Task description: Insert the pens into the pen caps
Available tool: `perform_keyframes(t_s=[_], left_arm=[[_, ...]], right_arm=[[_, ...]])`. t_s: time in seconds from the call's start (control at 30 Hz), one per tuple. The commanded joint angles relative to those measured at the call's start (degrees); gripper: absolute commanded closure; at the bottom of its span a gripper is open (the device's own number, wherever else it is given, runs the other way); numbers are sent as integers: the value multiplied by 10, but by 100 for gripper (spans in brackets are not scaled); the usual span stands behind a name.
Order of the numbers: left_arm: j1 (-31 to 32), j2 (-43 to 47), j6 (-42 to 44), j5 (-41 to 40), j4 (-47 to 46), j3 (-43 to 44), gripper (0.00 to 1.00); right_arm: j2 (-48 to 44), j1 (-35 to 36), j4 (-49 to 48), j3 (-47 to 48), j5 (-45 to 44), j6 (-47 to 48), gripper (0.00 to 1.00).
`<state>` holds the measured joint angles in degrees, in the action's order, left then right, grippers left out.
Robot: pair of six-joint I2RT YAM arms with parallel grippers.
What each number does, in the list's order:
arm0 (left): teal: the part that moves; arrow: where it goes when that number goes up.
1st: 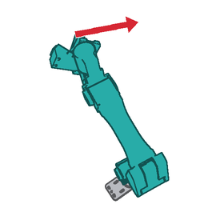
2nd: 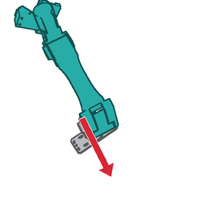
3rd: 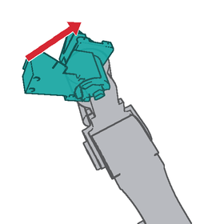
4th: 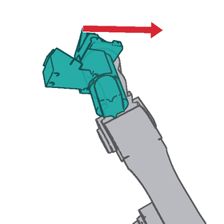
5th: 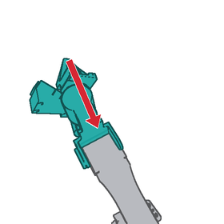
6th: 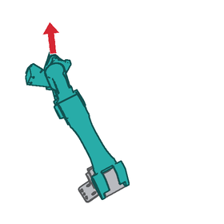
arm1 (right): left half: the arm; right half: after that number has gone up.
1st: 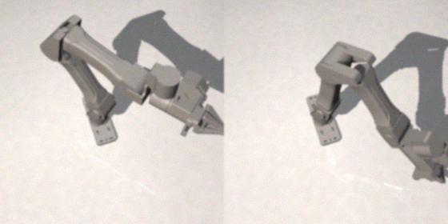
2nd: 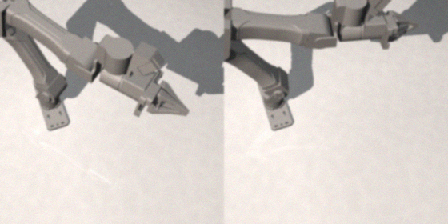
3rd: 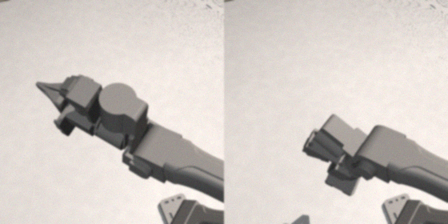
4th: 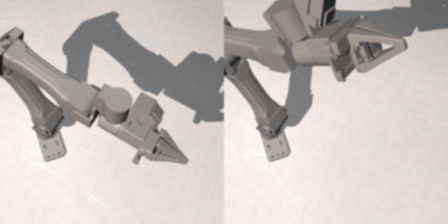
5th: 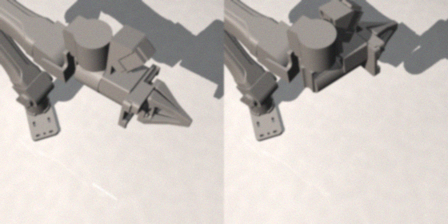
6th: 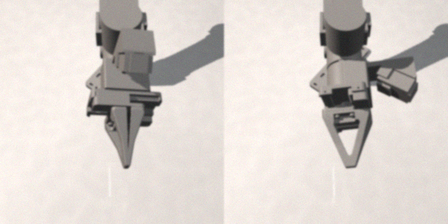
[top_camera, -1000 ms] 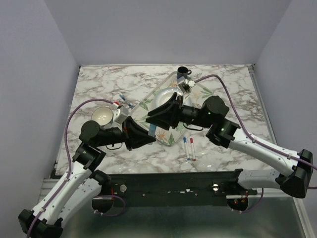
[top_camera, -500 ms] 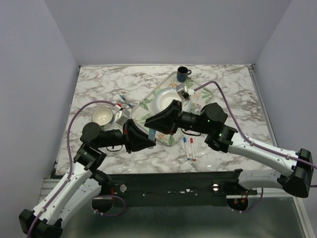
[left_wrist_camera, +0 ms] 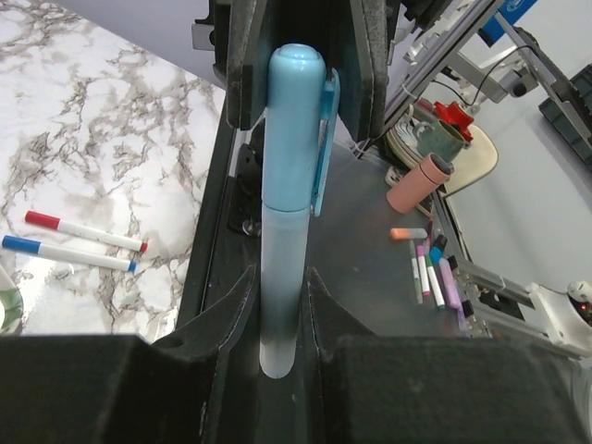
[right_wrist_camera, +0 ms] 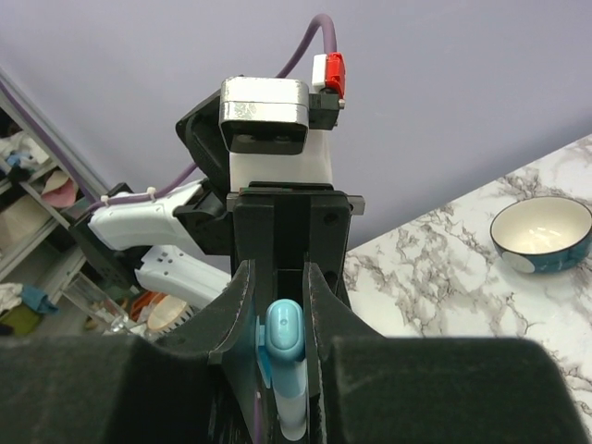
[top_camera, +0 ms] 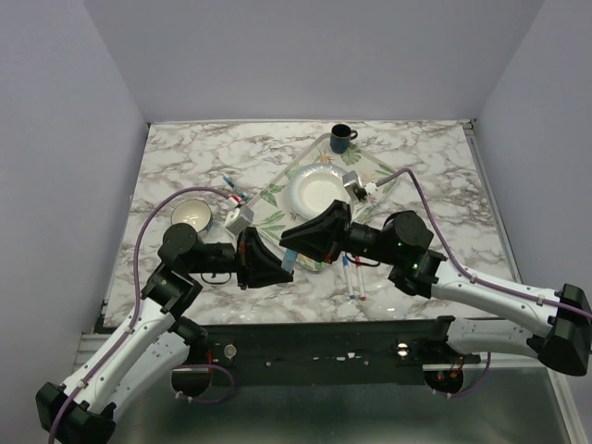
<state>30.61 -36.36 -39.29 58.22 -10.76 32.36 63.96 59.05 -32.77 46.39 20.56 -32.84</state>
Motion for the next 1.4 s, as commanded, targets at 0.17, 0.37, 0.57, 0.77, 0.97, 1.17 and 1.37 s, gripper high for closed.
perform_keyframes(t_s=[0.17,0.37,0.57,0.77,0.97,1.17,1.37], left_arm=[[-12,-27,14,-144,-94,87,100],[-12,-43,67,-159,-30,125,100],[-12,-42,96,-169,32,115,100],[-12,0,78,-201,93,61,100],[-12,24,-22,-346,201,-3,100],[-12,-18,-69,-433,274,-53,97],[-12,-29,-147,-512,328,-98,87]], right_arm=[[31,76,96,-97,114,-36,99],[42,103,75,-116,115,-35,99],[-30,103,219,-46,-34,-8,87],[-129,103,366,41,-296,-44,35],[-247,103,401,-11,-380,-83,0],[-325,103,470,-48,-464,-103,0],[-322,102,550,-50,-501,-153,0]])
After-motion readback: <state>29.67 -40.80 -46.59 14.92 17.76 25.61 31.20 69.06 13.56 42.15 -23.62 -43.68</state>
